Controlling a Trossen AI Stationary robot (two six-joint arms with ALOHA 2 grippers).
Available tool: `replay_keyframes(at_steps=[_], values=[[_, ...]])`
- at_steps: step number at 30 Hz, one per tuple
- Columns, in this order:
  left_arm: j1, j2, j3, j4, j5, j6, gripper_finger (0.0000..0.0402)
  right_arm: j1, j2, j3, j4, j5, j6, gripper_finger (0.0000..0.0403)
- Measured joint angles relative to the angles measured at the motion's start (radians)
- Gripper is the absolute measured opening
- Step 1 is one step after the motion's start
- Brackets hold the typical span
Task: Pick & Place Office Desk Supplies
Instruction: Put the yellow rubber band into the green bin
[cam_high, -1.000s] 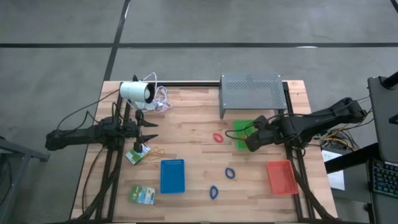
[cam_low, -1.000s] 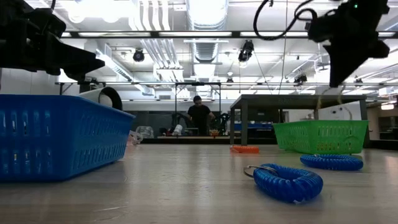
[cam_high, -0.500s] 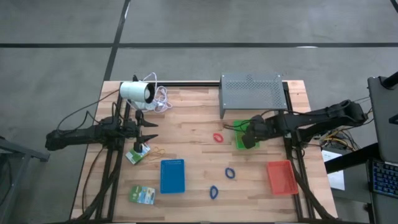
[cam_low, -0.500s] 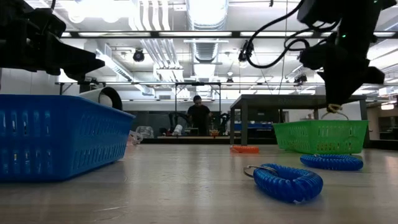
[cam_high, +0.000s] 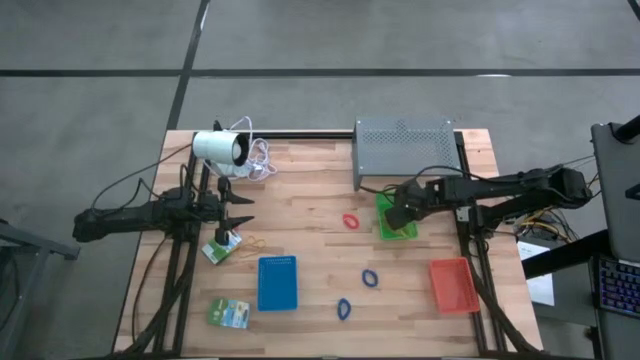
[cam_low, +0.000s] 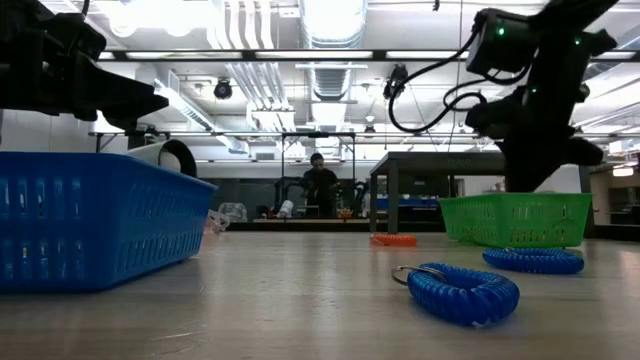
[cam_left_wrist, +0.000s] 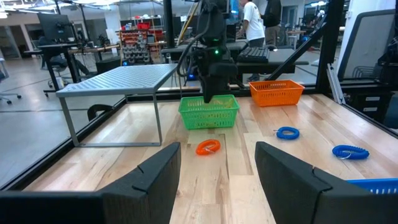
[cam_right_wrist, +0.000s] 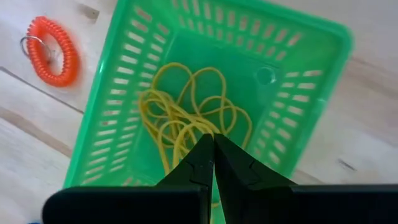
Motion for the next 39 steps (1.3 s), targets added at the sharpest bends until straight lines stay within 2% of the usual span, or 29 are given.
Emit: replay_keyframes(at_steps=[8, 13, 18, 21, 31, 39], values=[[0.000, 0.000, 0.000, 0.000, 0.000, 0.000, 0.0212, -0.003, 0.000, 0.020, 0.034, -0.013, -0.052, 0.0009], [0.000, 0.000, 0.000, 0.000, 0.000, 0.000, 0.0212, -0.003, 0.000, 0.036, 0.020, 0.017, -0.055, 0.0009], [0.000, 0.000, 0.000, 0.000, 0.000, 0.000, 0.0212, -0.002, 0.000, 0.031, -0.002, 0.036, 0.017, 0.0011], [0.000, 0.000, 0.000, 0.000, 0.000, 0.000, 0.0212, -0.002, 0.000, 0.032, -0.003, 0.037, 0.031, 0.0028], [0.000, 0.000, 0.000, 0.000, 0.000, 0.000, 0.0212, -0.002, 0.000, 0.033, -0.001, 0.037, 0.006, 0.0125], [0.000, 0.000, 0.000, 0.000, 0.000, 0.000, 0.0212, -0.002, -0.002, 0.039, -0.001, 0.038, 0.002, 0.0133]])
